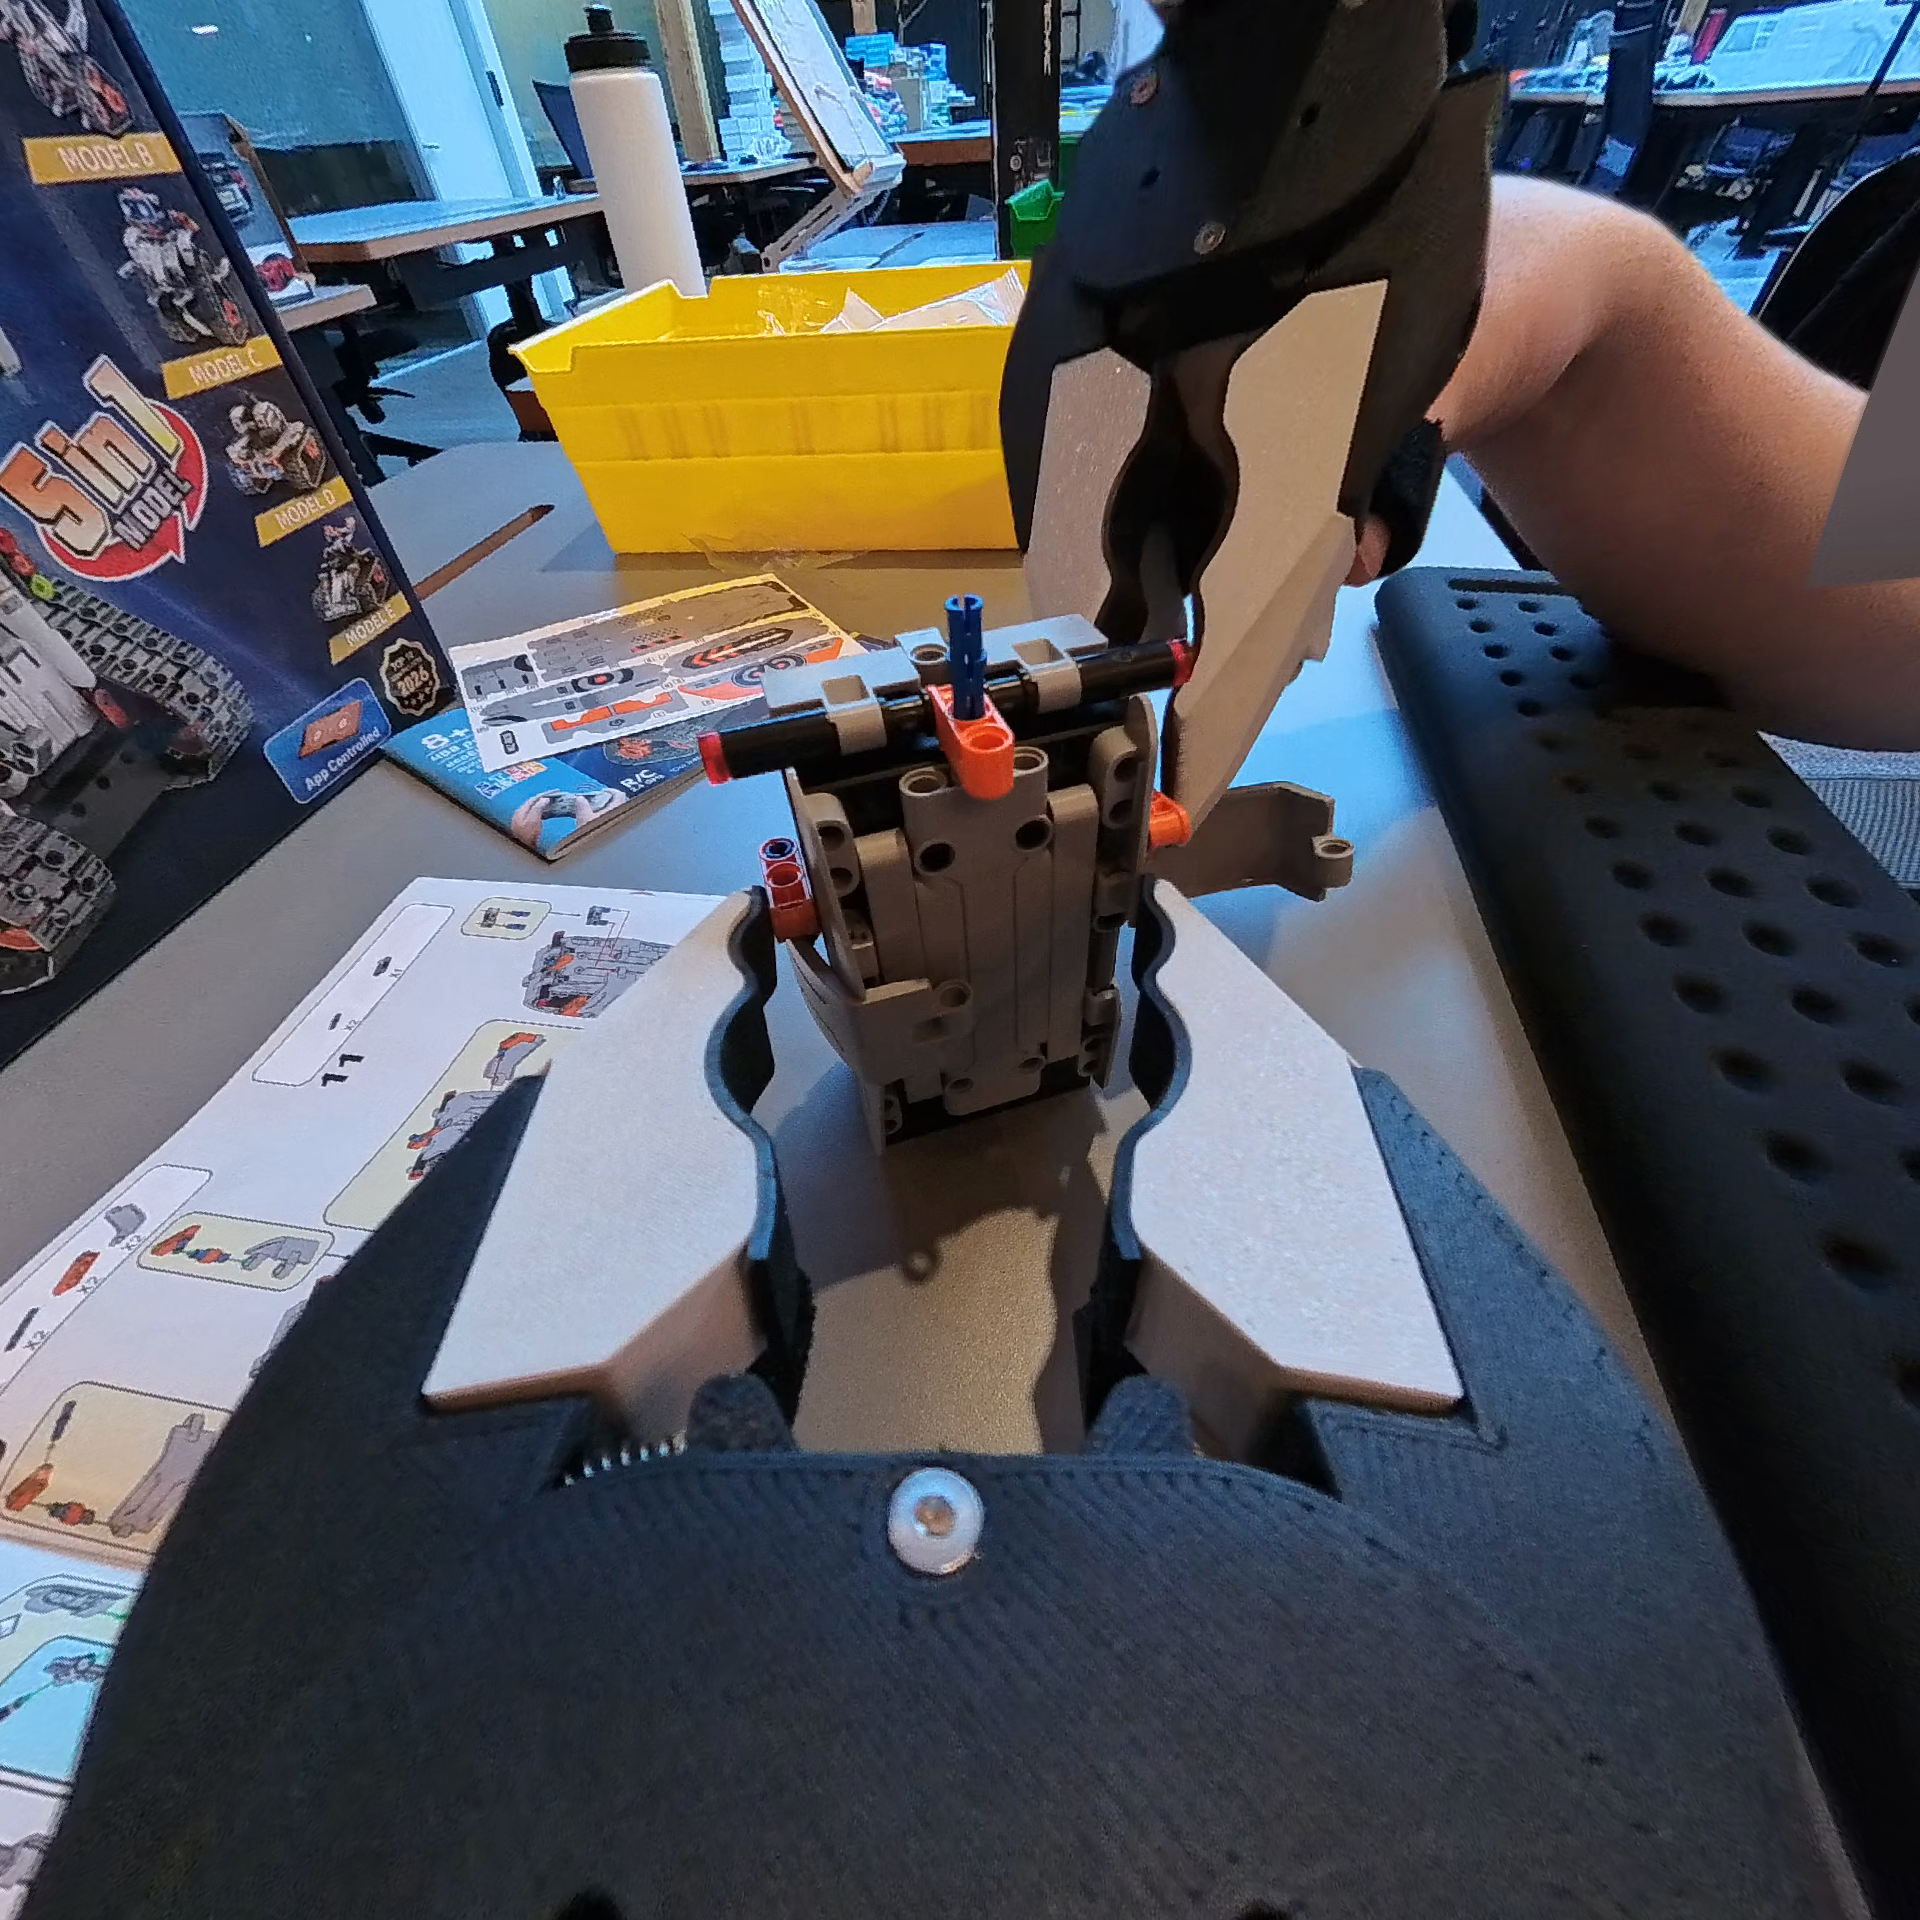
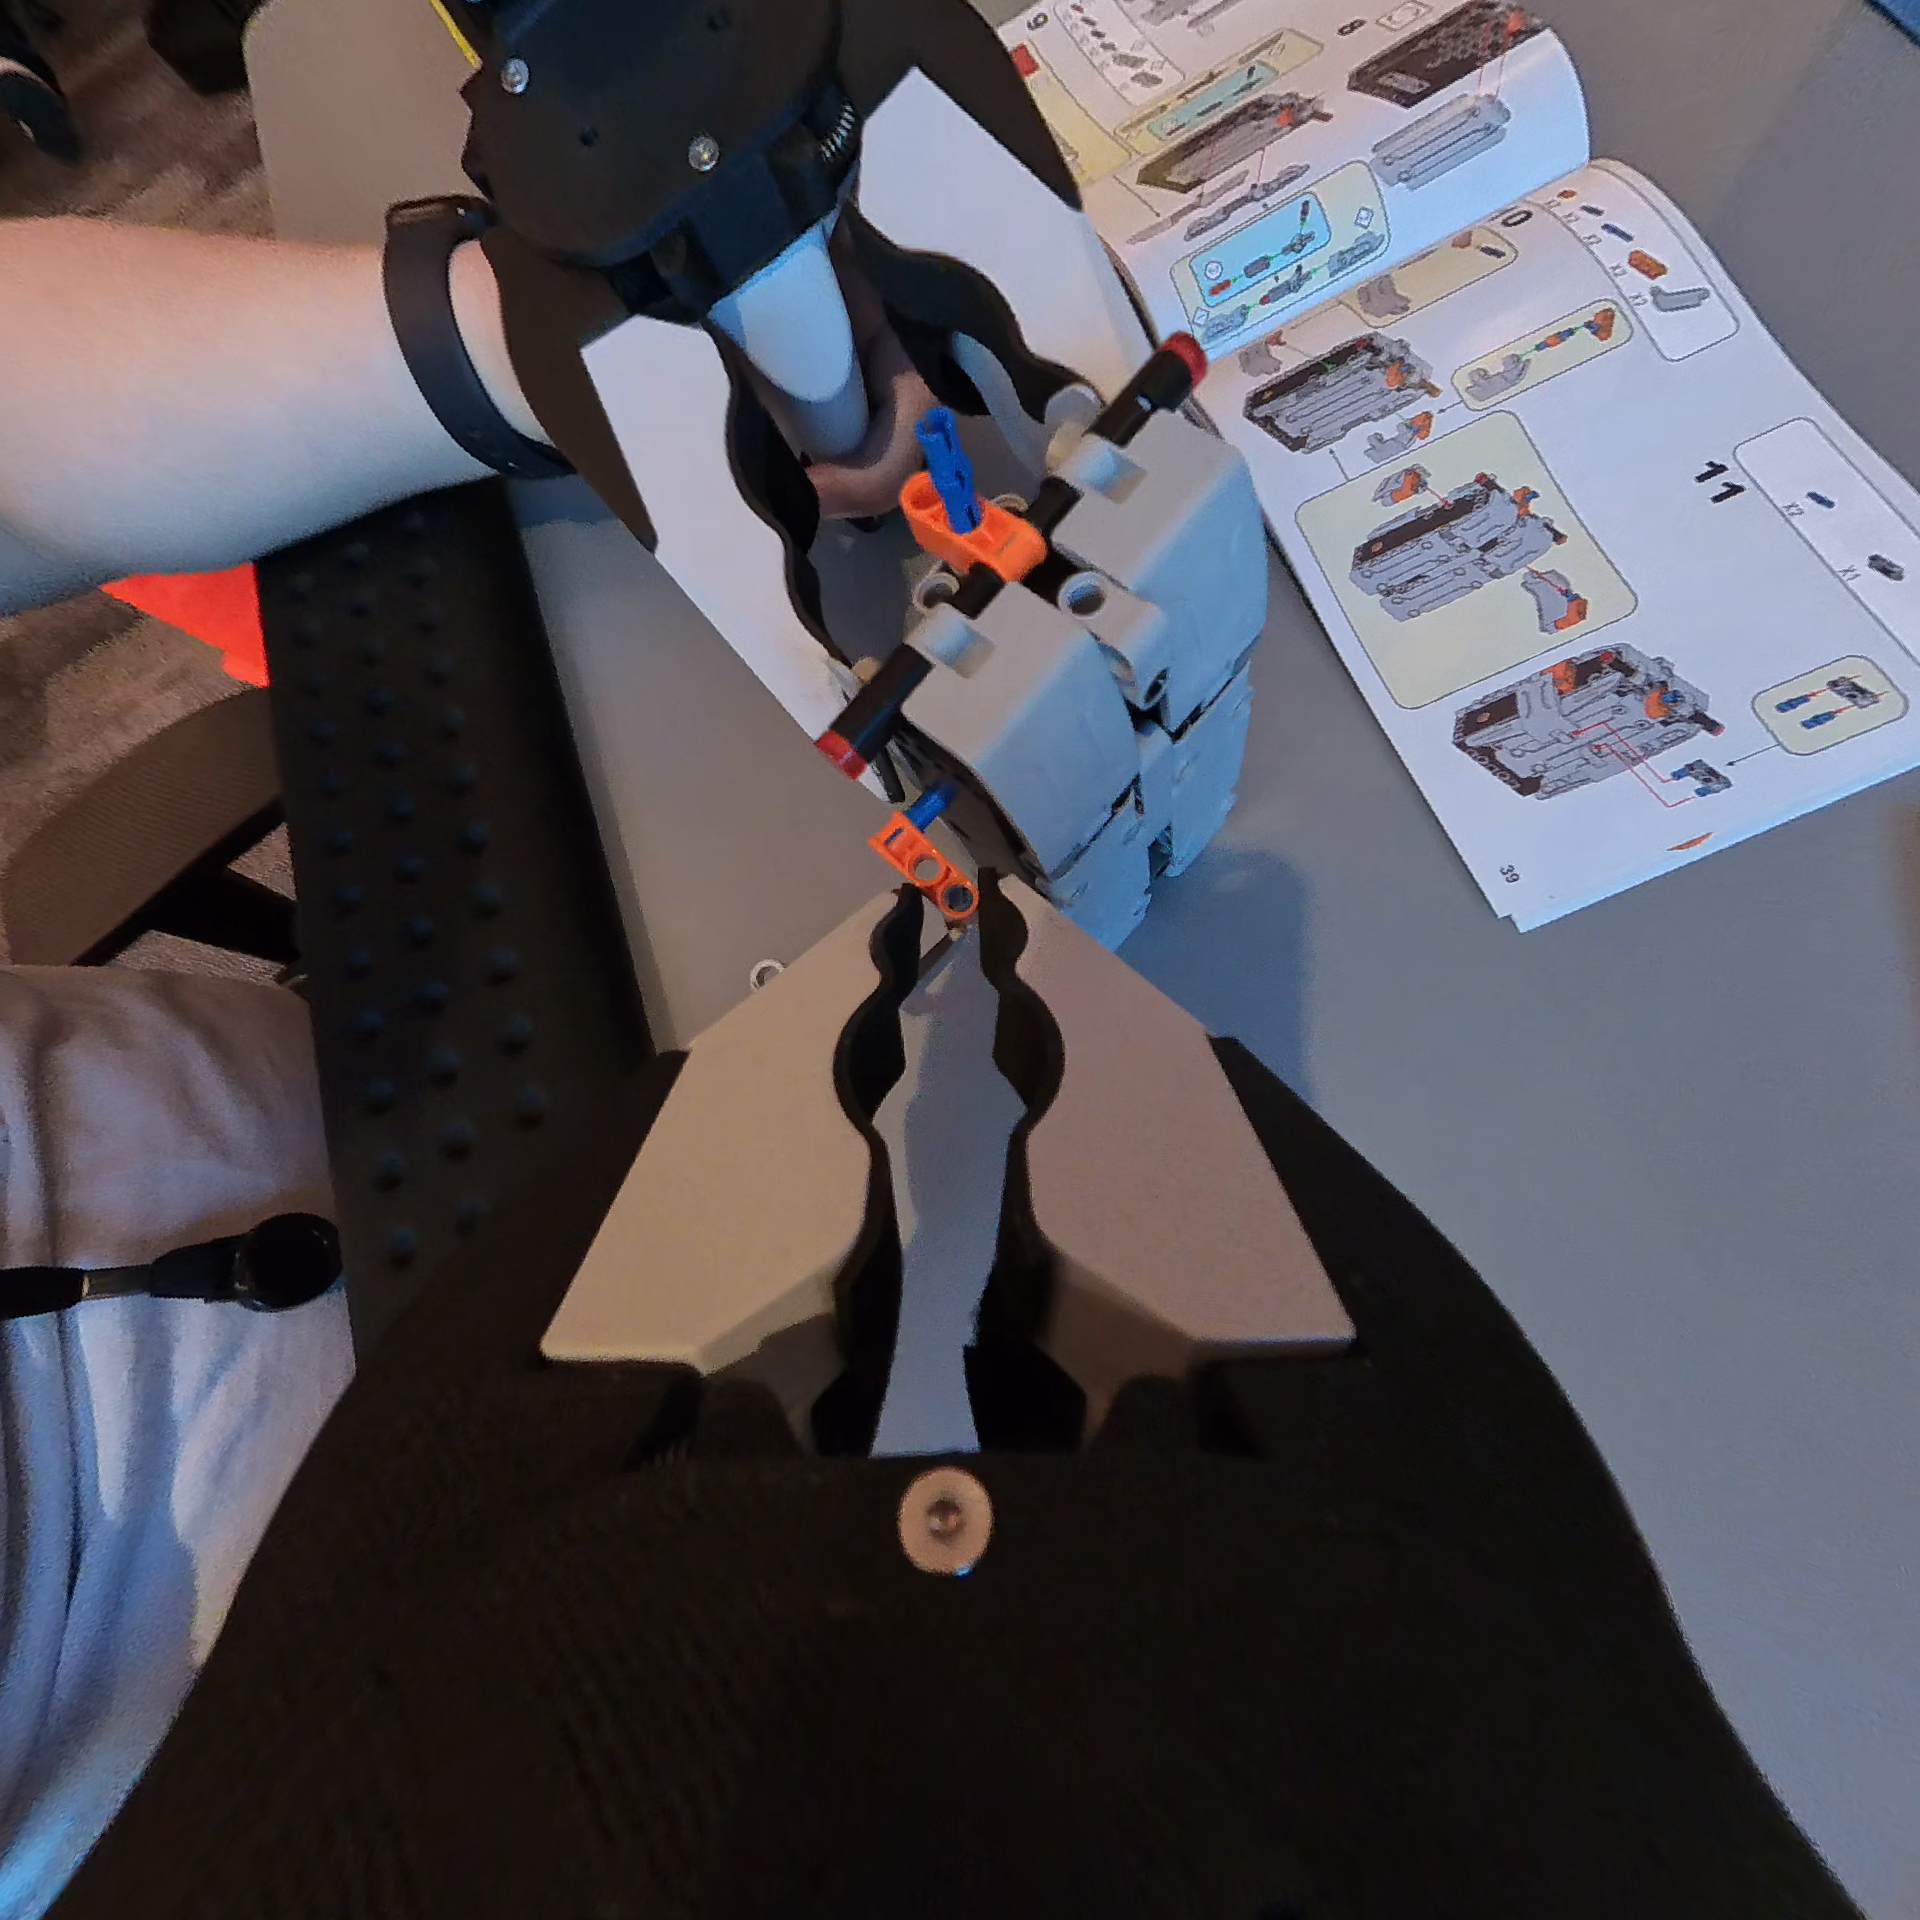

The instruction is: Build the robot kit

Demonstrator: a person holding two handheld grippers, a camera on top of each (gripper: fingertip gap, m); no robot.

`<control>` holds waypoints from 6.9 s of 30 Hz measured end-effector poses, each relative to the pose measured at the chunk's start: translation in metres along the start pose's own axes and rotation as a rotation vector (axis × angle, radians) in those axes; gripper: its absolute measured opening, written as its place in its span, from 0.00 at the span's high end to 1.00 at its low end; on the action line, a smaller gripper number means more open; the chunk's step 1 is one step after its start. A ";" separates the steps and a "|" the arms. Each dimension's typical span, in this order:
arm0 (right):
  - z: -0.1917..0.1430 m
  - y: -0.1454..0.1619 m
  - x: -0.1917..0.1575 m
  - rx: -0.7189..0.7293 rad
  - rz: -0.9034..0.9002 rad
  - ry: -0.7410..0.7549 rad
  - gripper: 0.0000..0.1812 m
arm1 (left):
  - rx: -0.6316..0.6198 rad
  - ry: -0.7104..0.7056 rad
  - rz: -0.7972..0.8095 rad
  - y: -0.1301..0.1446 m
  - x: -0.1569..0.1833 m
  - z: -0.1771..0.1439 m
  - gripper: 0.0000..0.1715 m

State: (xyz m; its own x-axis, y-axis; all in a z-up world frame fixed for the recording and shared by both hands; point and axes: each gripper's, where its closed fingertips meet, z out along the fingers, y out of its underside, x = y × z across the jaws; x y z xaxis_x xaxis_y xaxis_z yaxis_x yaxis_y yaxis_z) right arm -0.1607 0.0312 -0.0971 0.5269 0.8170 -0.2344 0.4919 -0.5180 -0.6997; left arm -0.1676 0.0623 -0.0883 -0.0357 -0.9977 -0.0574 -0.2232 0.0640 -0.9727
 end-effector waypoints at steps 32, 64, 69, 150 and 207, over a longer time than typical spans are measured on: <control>0.001 0.000 0.000 -0.093 -0.086 0.091 0.95 | -0.032 -0.101 0.045 -0.004 0.001 0.009 0.51; 0.004 0.006 0.000 -0.130 -0.102 0.104 0.96 | -0.047 -0.171 0.116 -0.001 -0.001 0.007 0.59; 0.001 0.007 0.002 -0.142 -0.115 0.108 0.96 | -0.051 -0.187 0.124 -0.001 -0.003 0.008 0.60; -0.016 -0.012 -0.042 0.552 -0.306 -0.306 0.96 | 0.365 -0.010 -0.927 -0.033 0.043 -0.032 0.81; -0.105 0.011 -0.025 0.959 0.019 0.031 0.96 | 0.277 -0.689 0.114 -0.044 0.007 -0.116 0.54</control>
State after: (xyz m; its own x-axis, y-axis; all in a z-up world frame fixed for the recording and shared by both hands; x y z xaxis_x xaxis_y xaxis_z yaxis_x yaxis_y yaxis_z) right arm -0.0958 -0.0217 -0.0280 0.5536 0.7965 -0.2431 -0.2866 -0.0918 -0.9536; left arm -0.2712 0.0547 -0.0195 0.5941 -0.7789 -0.2008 0.0018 0.2509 -0.9680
